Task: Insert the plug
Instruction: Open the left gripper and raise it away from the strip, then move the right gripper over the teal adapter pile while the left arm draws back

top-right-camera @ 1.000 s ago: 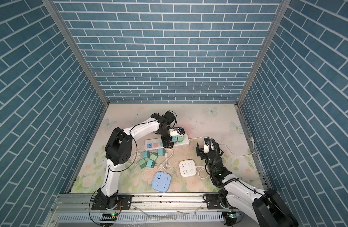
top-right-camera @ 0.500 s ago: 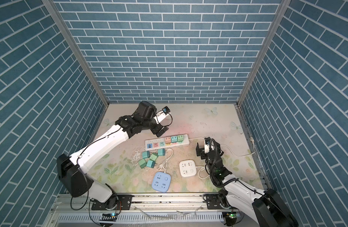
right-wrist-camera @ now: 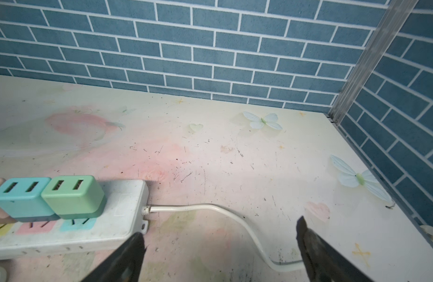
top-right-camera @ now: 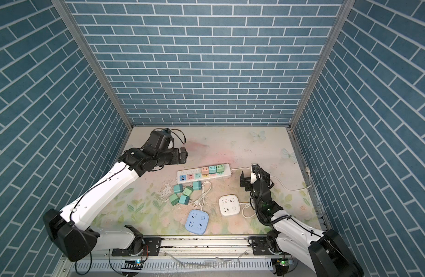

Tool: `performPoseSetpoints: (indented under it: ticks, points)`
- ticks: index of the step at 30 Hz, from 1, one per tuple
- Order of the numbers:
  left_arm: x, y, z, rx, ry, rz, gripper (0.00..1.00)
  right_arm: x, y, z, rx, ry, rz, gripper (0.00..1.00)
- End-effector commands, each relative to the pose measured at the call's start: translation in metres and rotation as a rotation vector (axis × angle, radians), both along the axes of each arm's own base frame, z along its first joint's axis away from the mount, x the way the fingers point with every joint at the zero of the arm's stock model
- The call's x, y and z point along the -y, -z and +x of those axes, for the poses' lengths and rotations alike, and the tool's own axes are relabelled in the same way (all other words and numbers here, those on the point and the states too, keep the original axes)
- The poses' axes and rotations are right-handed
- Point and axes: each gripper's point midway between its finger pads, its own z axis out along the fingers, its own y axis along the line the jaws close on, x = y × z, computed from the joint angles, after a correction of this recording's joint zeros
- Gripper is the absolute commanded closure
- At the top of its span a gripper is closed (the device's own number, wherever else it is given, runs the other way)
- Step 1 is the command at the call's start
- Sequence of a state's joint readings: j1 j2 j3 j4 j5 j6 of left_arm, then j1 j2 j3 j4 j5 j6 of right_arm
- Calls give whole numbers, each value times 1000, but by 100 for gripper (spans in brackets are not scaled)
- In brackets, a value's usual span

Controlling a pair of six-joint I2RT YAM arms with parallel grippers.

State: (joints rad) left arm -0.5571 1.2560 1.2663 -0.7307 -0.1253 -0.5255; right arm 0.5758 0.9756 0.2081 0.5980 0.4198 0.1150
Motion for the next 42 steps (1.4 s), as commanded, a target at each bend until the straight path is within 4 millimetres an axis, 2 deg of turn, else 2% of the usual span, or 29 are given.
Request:
performPoseSetpoints:
  ticks: [1, 2, 5, 8, 10, 12, 17, 20, 23, 25, 27, 28, 30, 31, 36, 42]
  points:
    - [-52, -20, -26, 173, -201, -54, 1, -1, -17, 11, -20, 73, 165, 1]
    - [-63, -21, -33, 236, -250, -101, 1, 3, -22, 13, -24, 119, 213, 1]
    - [-73, -25, -49, 314, -228, -146, 0, 16, -24, 14, -43, 227, 329, 1]
    - [-86, -7, -59, 243, -259, -65, 0, 10, -30, 16, -96, 227, 359, 1]
    - [-95, 4, -63, 228, -280, -7, 0, 0, -34, 16, -129, 175, 352, 1]
    - [-100, 14, -67, 226, -240, 70, 0, -7, -35, 15, -154, 132, 327, 1]
    - [-147, 38, -91, 194, -344, 276, 0, -1, -42, 11, -154, 146, 304, 1]
    - [-164, 55, -96, 191, -396, 376, 0, -12, -45, 6, -178, 76, 317, 1]
    - [-153, 81, -89, 146, -358, 365, 0, -39, -46, 0, -262, -76, 273, 1]
    - [-150, 92, -86, 118, -366, 373, 0, -55, -46, -2, -292, -153, 310, 1]
    - [-150, 93, -86, 86, -364, 395, 0, -70, -43, -3, -330, -206, 340, 4]
    - [-149, 93, -86, 89, -358, 391, 0, -77, -42, -4, -342, -234, 345, 8]
    - [-142, 95, -84, 110, -318, 354, 0, -98, -36, -5, -381, -303, 339, 24]
    - [-139, 94, -85, 119, -303, 338, 1, -107, -33, -6, -399, -321, 324, 27]
    - [-147, 85, -95, 188, -329, 279, 1, -159, -9, -17, -476, -382, 105, 39]
    - [-151, 83, -102, 219, -342, 247, 0, -210, 14, -37, -562, -516, 68, 43]
